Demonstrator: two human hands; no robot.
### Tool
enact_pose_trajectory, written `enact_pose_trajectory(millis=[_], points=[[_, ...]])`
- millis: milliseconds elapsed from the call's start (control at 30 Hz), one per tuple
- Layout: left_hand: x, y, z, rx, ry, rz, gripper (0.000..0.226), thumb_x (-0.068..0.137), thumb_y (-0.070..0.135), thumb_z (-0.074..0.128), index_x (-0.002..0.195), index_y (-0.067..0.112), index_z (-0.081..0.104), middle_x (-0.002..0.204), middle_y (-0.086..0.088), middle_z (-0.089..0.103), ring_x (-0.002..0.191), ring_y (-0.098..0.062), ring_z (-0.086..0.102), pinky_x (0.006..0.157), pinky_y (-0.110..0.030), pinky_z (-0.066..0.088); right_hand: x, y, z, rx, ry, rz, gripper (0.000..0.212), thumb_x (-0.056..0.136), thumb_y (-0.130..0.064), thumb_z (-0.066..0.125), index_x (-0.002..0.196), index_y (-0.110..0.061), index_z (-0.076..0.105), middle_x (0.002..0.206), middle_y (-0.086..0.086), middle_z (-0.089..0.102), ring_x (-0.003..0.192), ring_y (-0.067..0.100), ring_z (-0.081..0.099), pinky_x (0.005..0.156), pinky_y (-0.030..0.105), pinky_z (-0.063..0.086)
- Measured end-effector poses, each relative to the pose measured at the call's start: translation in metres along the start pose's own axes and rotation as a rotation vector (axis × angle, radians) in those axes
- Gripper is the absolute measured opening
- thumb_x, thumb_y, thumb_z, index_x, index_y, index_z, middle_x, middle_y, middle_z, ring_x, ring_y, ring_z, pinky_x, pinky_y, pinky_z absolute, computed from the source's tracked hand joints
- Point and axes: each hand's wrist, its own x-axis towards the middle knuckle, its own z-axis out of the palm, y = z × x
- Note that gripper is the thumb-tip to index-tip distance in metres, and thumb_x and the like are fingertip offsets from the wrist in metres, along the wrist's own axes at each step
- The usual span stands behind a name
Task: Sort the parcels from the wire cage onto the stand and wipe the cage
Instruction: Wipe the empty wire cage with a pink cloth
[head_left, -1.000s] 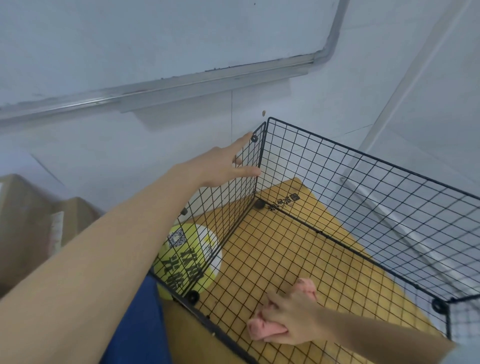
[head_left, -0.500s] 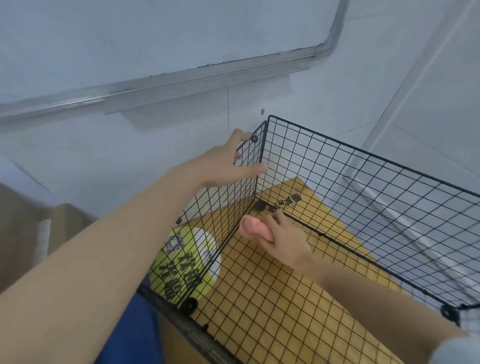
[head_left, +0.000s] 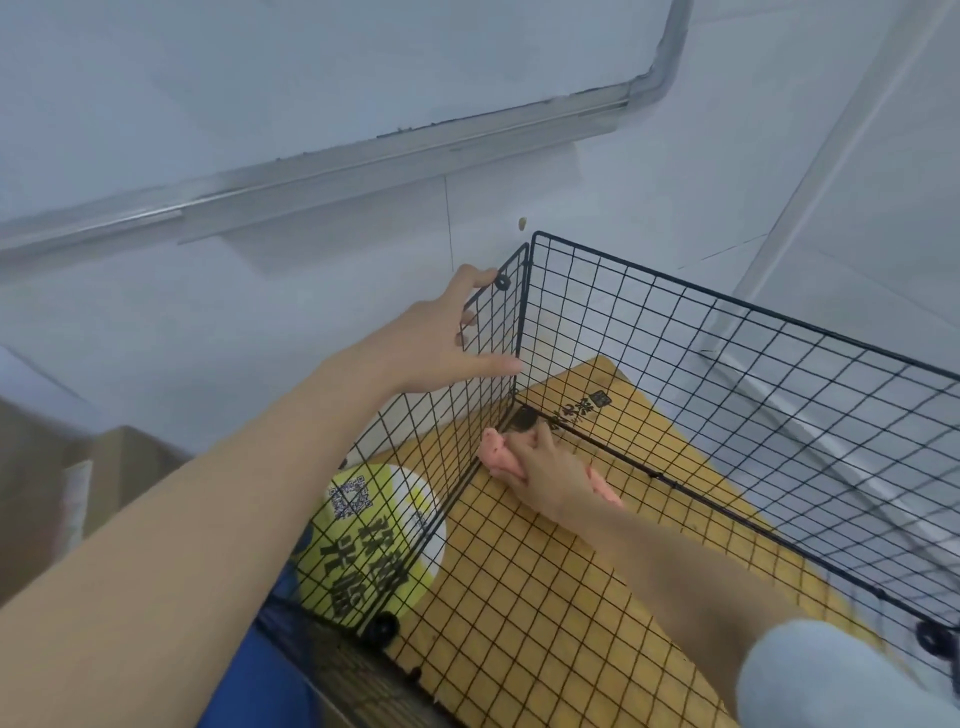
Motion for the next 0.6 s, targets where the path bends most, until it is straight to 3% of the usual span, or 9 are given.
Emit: enact_pose_trajectory(millis=[100,233,333,400,467,600], points=[[0.000,0.002,-0.002,0.005,-0.001,-0.009,0.100,0.070,0.059,0.069,0.147,0.037,0.009,0.147,-0.011,0.041,0.122,-0.024,0.053,0.104,-0.039,0.039,-0.037,-0.031,0.008,0.066,-0.097,-0.119,0.050,0.092,-0.066,0.034,0.133,-0.038,0.037,0.133,0.005,0.040,0.097,0.023,0.060,0.081,0.039,0.056],[-0.004,0.006,-0.003,0.013,-0.005,-0.008,0.102,0.068,0.058,0.069,0.147,0.036,0.009,0.147,-0.012,0.041,0.122,-0.026,0.053,0.104,-0.040,0.040,-0.109,-0.082,0.025,0.113,-0.264,-0.365,0.046,0.094,-0.057,0.042,0.135,-0.038,0.034,0.137,0.009,0.041,0.102,0.028,0.057,0.085,0.047,0.054],[-0.006,0.008,-0.003,0.033,0.000,-0.007,0.104,0.065,0.061,0.067,0.148,0.035,0.009,0.147,-0.012,0.040,0.123,-0.026,0.052,0.105,-0.041,0.039,-0.147,-0.103,0.017,0.216,-0.355,-0.339,0.047,0.096,-0.050,0.044,0.138,-0.036,0.032,0.148,0.008,0.030,0.112,0.035,0.054,0.097,0.054,0.044],[-0.007,0.009,-0.004,0.045,0.009,0.002,0.102,0.067,0.062,0.066,0.148,0.035,0.010,0.148,-0.011,0.040,0.124,-0.026,0.052,0.105,-0.042,0.038,-0.154,-0.097,0.008,0.209,-0.295,-0.320,0.046,0.094,-0.049,0.048,0.135,-0.032,0.037,0.131,0.011,0.043,0.105,0.032,0.056,0.090,0.053,0.050],[-0.008,0.010,-0.004,0.067,0.010,0.023,0.101,0.069,0.064,0.064,0.149,0.033,0.010,0.150,-0.009,0.038,0.126,-0.027,0.050,0.107,-0.043,0.037,-0.150,-0.075,-0.001,0.146,-0.203,-0.312,0.043,0.093,-0.050,0.050,0.129,-0.029,0.041,0.112,0.006,0.049,0.090,0.023,0.059,0.074,0.044,0.057],[-0.012,0.014,-0.003,0.317,0.061,0.090,0.103,0.073,0.072,0.051,0.152,0.025,0.006,0.160,-0.004,0.012,0.143,-0.025,0.025,0.114,-0.045,0.026,-0.144,0.008,-0.034,-0.025,0.006,-0.115,0.047,0.091,-0.061,0.039,0.125,-0.029,0.046,0.111,0.000,0.047,0.084,0.014,0.057,0.071,0.032,0.057]])
